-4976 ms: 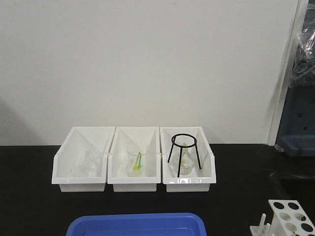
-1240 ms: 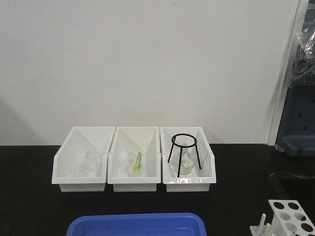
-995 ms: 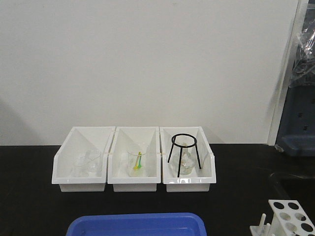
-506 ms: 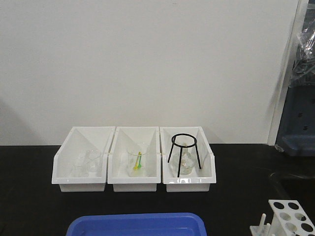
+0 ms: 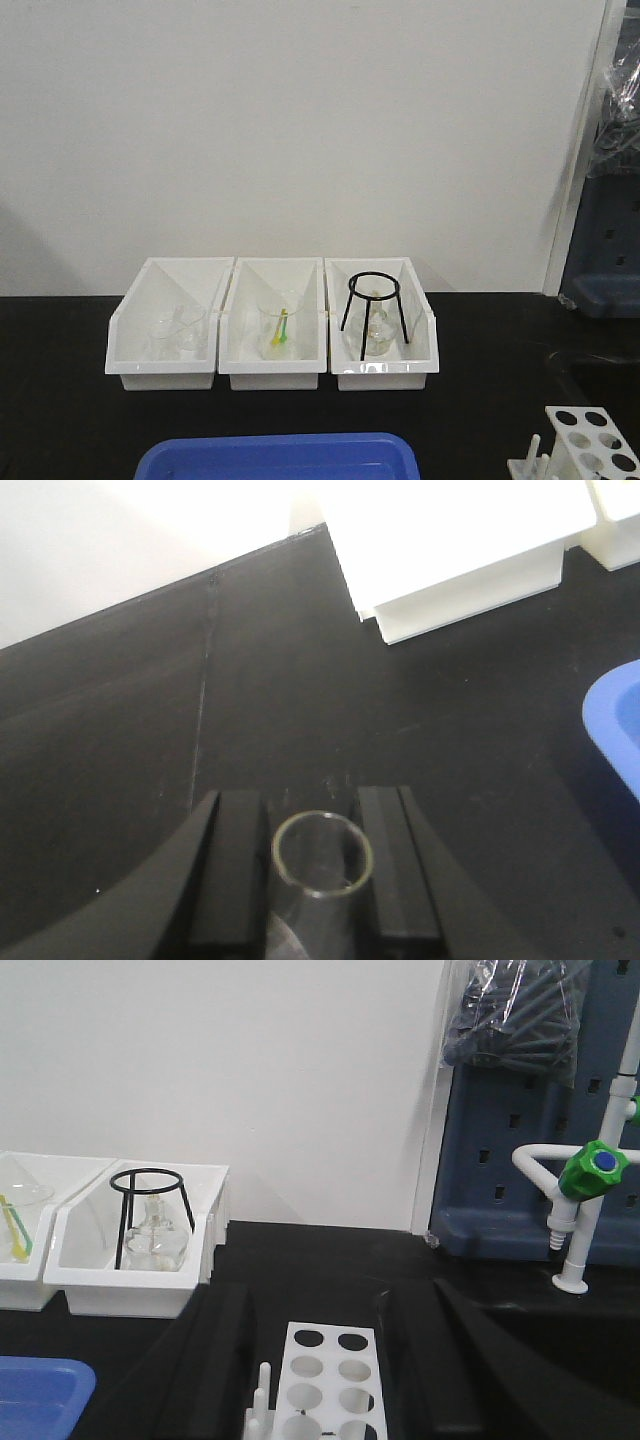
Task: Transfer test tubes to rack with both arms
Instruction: 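Close the left gripper on the glass test tube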
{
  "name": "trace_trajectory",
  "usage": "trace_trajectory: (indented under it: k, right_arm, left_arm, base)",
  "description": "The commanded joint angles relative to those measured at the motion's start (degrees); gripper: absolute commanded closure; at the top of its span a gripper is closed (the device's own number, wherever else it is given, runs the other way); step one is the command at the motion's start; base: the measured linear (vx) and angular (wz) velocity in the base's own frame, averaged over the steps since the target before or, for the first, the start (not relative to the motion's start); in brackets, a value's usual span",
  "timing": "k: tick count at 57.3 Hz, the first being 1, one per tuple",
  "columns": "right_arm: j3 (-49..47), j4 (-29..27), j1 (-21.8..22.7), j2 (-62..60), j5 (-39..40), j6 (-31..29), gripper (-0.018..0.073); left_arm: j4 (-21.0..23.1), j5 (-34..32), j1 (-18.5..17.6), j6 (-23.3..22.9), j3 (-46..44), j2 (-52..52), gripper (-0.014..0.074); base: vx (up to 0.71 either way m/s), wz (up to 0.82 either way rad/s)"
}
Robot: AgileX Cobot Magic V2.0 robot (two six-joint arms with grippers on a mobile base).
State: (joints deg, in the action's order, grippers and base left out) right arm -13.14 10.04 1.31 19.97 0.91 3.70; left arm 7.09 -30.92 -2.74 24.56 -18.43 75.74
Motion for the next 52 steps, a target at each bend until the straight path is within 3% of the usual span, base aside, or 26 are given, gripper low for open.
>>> trace_trajectory:
  k: [1, 5, 10, 20, 33, 43, 52]
  right_arm:
    - [-1.94, 0.36, -0.05, 0.72, 4.80, -0.24, 0.0169]
    - [-1.94, 0.36, -0.05, 0.72, 5.41, -0.24, 0.0172]
    - [-1.94, 0.36, -0.05, 0.72, 7.20, -0.24, 0.0174]
    - [-1.94, 0.36, -0.05, 0.72, 9.52, 0.00, 0.0174]
    - [-1.94, -5.85, -0.05, 3.90, 1.19, 3.26, 0.0174]
    - [-1.94, -6.11, -0.05, 7.11, 1.01, 3.31, 0.0174]
    - [-1.94, -6.11, -0.05, 9.13, 1.76, 3.31, 0.0174]
  left_arm:
    - [0.60, -2.59, -0.40, -0.73, -1.42, -1.22, 0.0364]
    - [0.60, -2.59, -0.40, -2.31, -1.42, -1.33, 0.0429]
    - [0.60, -2.43, -0.40, -7.50, -1.42, -1.33, 0.0508]
    - [0.60, -2.26, -0.40, -14.28, -1.42, -1.92, 0.0601]
    - [0.60, -1.14, -0.34, -16.11, -1.42, -6.20, 0.0602]
    - [1.05, -1.07, -0.34, -16.11, -1.42, -9.53, 0.0602]
    - [4.55, -1.20, -0.34, -15.93, -1.42, -11.44, 0.0602]
  base:
    - [0.00, 0.00]
    - [0.00, 0.00]
    - [0.00, 0.00]
    - [0.00, 0.00]
    - [0.00, 0.00]
    - [0.00, 0.00]
    - [0.00, 0.00]
